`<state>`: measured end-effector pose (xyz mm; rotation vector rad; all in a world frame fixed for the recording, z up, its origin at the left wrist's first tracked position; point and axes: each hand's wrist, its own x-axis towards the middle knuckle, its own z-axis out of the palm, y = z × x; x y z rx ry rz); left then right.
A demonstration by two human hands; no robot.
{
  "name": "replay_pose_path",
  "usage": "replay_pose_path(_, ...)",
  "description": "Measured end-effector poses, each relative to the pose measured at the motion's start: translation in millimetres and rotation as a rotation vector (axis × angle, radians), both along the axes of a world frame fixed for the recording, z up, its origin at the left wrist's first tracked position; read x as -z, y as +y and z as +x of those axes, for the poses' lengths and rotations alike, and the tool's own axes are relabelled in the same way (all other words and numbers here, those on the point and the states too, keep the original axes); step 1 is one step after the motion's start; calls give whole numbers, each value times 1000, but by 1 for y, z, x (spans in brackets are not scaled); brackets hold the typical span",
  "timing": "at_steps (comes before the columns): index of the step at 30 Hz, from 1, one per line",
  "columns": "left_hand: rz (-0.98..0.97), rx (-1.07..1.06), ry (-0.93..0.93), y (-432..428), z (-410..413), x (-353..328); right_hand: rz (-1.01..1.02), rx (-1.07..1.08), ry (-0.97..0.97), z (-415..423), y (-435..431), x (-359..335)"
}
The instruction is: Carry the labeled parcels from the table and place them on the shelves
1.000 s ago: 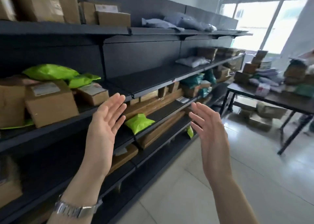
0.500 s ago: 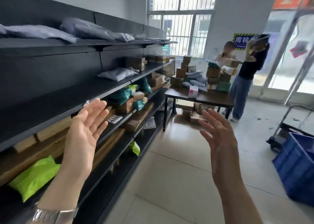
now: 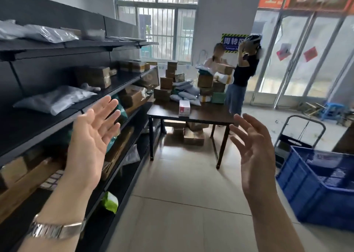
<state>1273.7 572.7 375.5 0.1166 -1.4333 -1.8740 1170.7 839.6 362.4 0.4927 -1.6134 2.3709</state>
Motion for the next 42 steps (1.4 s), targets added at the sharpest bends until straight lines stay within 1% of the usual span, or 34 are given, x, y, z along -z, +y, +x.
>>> replay_pose_path(4,-16,90,-25,-4,-100,10,-26,56,-22,-83,-4,12)
replay_pose_path(9,-45,111,-74,-10,-232,28,-2,72,-46,-207,-13,25)
replay_pose_path(11,-35,78,-42,-17,-282,30,3,65,-38,-262,-16,23)
replay_pose_path(15,62,-22,48,-33,-377,23,29,46,-41,-373,-20,11)
replay_pose_path(18,75,-34,108,-39,-449,19,46,39,-43,-448,-34,2)
replay_pose_path(25,87,-33,57,-85,-608,45,119,16,-56,-604,-97,29)
replay_pose_path(31,141,-40,-23,-162,-768,86,131,44,-78,-753,-183,58)
replay_pose_path(35,139,21,-92,-205,-875,103,137,90,-93,-848,-240,69)
replay_pose_path(39,129,74,-130,-237,-970,108,128,117,-149,-935,-274,82)
replay_pose_path(42,110,82,-193,-252,-1036,118,139,128,-191,-992,-296,97)
